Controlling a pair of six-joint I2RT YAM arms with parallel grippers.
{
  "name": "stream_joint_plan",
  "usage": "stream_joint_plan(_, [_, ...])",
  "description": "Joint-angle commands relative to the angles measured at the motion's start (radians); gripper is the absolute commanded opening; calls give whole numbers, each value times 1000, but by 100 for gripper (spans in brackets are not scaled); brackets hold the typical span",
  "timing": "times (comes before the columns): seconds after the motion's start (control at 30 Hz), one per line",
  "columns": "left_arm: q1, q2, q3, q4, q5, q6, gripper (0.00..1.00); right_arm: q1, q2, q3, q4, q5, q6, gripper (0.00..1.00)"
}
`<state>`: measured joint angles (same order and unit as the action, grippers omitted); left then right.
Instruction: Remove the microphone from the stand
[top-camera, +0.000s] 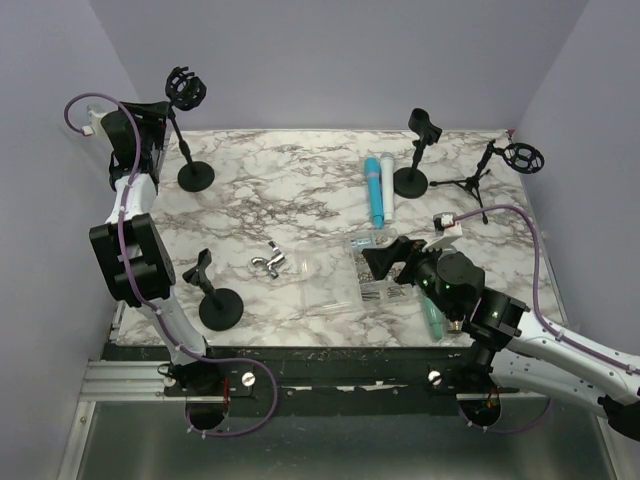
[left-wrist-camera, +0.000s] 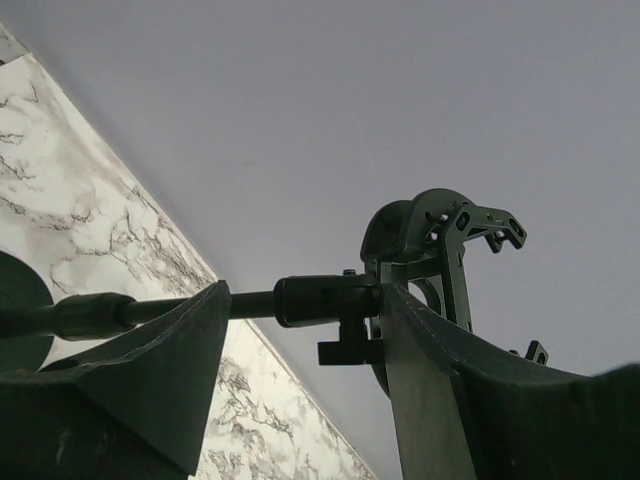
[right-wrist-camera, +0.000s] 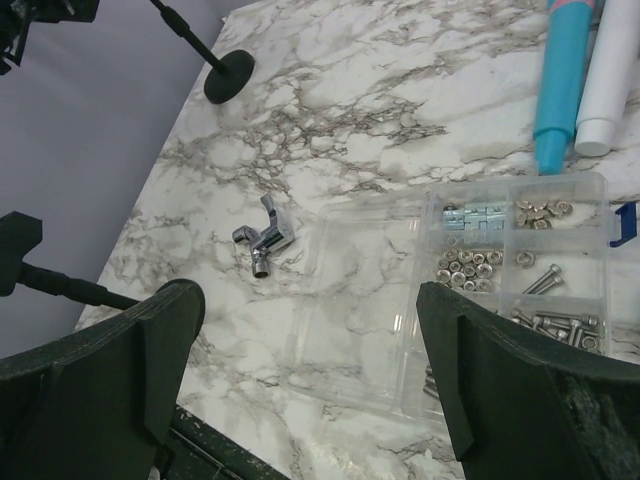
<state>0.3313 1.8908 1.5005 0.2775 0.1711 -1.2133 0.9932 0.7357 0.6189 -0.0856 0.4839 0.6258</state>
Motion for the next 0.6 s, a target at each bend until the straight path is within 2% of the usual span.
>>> stream_joint_plan(0.0, [17, -1, -77, -19, 19, 15, 62, -3, 4, 10, 45, 34, -22, 100])
stream_joint_plan(0.33, [22, 4, -149, -31, 28, 102, 61, -3, 4, -3, 59, 28, -25, 100])
stream_joint_plan(0.57, [22, 34, -212, 1, 36, 107, 61, -2, 13, -13, 76, 21, -24, 100])
